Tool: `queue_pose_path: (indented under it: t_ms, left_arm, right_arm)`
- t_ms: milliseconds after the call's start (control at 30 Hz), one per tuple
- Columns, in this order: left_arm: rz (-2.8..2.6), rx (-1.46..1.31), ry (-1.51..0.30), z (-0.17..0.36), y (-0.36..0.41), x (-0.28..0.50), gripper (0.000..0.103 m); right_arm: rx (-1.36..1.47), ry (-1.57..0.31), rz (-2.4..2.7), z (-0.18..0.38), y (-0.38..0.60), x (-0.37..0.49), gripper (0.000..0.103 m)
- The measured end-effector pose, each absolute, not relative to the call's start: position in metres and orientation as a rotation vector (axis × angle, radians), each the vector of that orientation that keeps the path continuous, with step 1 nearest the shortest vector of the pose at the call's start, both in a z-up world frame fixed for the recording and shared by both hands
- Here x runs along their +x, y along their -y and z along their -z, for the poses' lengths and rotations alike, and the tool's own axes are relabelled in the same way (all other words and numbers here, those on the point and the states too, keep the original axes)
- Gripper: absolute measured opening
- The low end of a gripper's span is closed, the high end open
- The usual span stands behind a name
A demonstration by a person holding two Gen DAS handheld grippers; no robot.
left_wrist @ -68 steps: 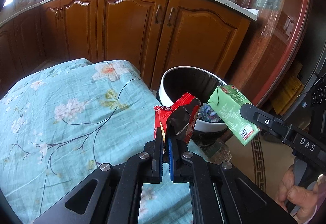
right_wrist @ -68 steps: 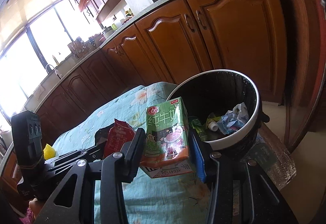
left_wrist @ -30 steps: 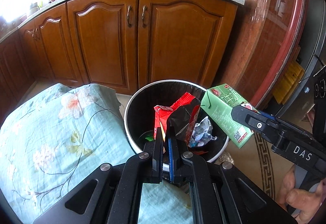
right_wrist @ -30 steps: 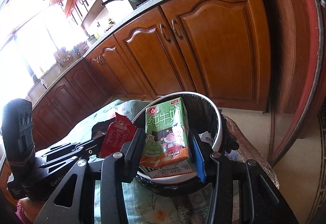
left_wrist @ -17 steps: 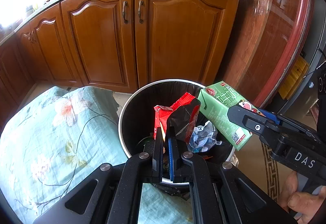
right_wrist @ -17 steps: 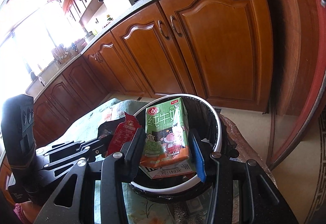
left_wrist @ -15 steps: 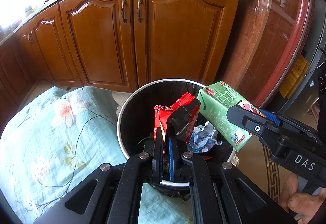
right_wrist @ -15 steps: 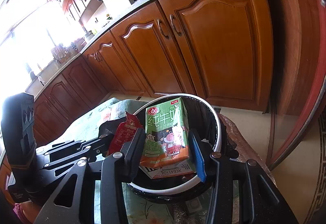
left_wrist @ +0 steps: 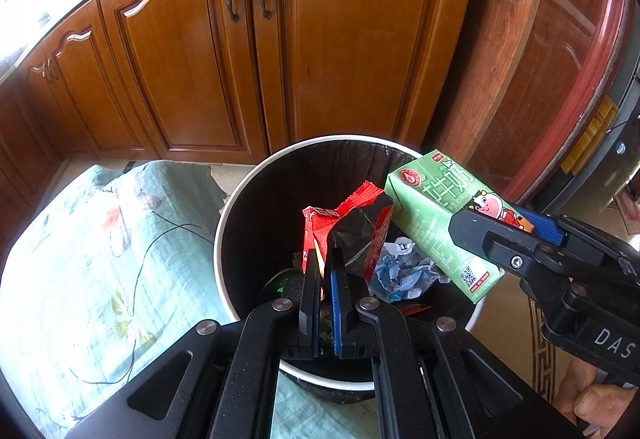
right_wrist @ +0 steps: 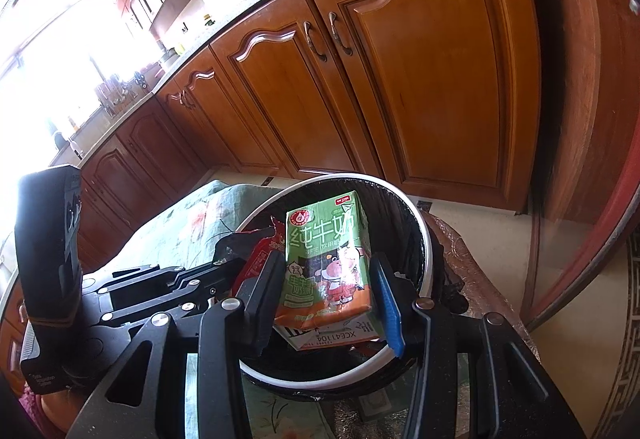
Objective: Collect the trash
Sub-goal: 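Carry the chip bag and milk carton over the trash bin and open both tools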
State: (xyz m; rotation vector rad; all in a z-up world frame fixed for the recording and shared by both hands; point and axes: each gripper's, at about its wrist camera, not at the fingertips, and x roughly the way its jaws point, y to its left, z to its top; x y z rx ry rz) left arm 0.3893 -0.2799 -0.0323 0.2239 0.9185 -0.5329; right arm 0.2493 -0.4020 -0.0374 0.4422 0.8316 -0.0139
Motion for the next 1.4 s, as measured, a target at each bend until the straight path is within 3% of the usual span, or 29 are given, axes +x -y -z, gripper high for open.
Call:
queue_pose_path:
  t_ms: [967,1033,1167,1400]
  left_arm:
    - [0.535,0.25,-0.946,0.039,0.286,0.399,0.003]
    - [0.538,0.241,-0.955,0.038,0.285,0.401,0.006]
    - [0.53,0.229,-0.942,0.033,0.279,0.402,0.039]
    - [0.524,0.182,-0.901,0.02,0.256,0.387,0.049]
  right_arm:
    - [0.427,-0.874,0.016,0.047,0.402,0.261,0.045]
    - [0.436,-0.877,0.014,0.048,0.402,0.261,0.045]
    - [0.481,-0.873,0.001,0.049,0.408,0.26,0.048]
    - [0.5,-0.833,0.013,0.037,0.414,0.251,0.048]
